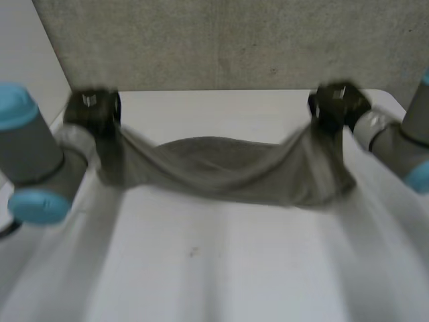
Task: Fold the towel.
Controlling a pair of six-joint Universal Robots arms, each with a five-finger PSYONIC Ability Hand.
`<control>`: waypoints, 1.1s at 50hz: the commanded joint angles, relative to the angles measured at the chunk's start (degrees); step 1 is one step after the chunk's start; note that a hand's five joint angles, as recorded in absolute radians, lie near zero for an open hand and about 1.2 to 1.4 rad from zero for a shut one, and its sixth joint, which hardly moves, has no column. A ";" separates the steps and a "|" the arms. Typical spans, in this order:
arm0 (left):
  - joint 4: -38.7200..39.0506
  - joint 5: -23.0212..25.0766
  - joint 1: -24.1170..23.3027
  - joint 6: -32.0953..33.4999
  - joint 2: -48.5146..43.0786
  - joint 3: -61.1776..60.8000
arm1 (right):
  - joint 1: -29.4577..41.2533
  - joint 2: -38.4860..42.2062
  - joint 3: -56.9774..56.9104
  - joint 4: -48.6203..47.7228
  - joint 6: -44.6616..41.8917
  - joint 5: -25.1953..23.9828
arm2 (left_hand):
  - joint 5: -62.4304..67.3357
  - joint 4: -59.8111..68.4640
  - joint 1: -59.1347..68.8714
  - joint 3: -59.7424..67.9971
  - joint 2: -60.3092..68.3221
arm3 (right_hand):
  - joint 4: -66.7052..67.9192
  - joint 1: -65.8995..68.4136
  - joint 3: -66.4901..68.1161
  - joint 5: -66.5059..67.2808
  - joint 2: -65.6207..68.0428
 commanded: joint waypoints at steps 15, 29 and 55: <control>-2.63 0.06 2.21 -6.19 1.29 16.26 | 0.34 -12.15 2.39 -7.06 7.07 0.27 | 10.75 10.15 12.11 10.27 10.22 | 11.70 1.40 11.90 13.32 12.17; -0.88 6.90 5.38 -6.02 4.99 -21.36 | -3.34 -9.60 25.25 7.74 -12.78 -4.58 | 10.75 10.15 12.11 10.27 10.22 | 11.70 1.40 11.90 13.32 12.17; -16.43 11.75 10.92 0.40 46.65 -44.60 | -17.86 -44.40 42.23 29.89 -19.30 -6.52 | 10.75 10.15 12.11 10.27 10.22 | 11.70 1.40 11.90 13.32 12.17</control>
